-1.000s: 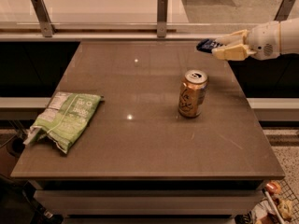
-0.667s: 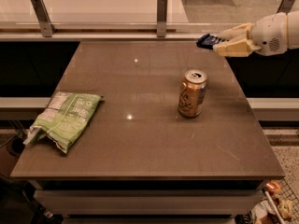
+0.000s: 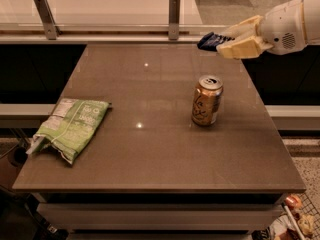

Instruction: Move rxbar blueberry near green jalapeno chip bag

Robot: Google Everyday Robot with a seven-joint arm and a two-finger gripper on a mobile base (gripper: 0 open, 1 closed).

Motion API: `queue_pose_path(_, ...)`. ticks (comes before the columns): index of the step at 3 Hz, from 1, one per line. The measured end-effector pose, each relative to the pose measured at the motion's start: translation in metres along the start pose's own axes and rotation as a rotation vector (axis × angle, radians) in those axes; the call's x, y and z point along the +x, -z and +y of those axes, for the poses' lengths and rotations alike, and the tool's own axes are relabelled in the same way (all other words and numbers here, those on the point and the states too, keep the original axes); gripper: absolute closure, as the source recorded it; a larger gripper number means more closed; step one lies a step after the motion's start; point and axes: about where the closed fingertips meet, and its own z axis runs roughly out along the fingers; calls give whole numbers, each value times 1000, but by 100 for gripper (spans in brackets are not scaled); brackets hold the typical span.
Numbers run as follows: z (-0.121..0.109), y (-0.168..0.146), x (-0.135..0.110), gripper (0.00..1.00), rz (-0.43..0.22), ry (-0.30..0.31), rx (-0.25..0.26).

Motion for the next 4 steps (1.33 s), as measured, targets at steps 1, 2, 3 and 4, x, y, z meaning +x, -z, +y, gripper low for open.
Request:
queue_pose_path(1,24,-7,-17,100,10,19,-11)
queue_pose_path(2,45,-18,-26,100,1,38,-37)
queue_pose_path(3,68,-31,-34,100,-9,64,-69)
queue_pose_path(4,90,-42,-37,100,-18,80,-91)
